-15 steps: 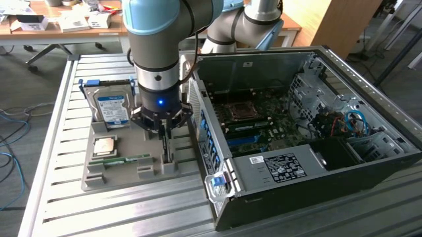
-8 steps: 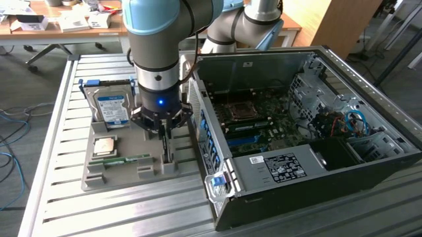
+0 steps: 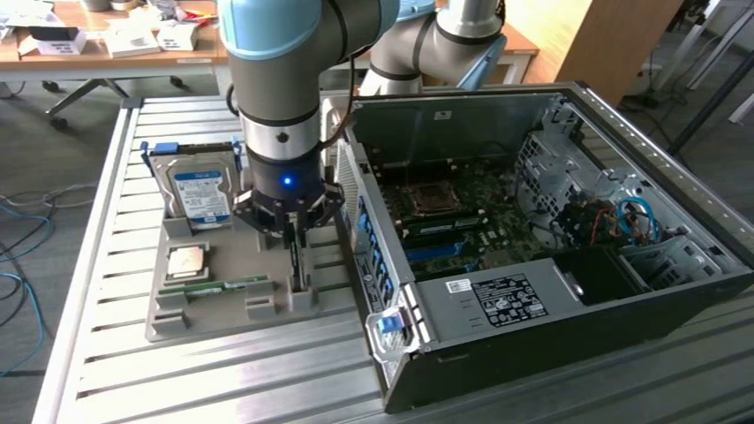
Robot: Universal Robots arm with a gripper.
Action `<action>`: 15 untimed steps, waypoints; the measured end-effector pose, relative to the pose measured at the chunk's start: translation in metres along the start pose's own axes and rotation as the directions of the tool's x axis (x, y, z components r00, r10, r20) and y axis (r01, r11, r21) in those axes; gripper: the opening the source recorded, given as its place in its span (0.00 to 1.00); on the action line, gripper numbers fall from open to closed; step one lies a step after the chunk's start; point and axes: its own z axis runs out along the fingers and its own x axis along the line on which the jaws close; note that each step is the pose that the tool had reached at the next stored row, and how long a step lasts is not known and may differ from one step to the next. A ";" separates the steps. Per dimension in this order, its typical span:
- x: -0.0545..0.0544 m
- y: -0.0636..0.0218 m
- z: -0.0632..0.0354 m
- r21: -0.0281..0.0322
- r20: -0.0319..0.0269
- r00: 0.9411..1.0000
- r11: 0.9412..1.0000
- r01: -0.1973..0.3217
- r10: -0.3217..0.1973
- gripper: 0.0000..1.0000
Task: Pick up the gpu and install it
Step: 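Pick up the gpu and move the gpu toward the slot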
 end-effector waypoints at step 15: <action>-0.001 0.0014 -0.0315 0.000 0.000 1.000 1.000 0.000 0.000 0.26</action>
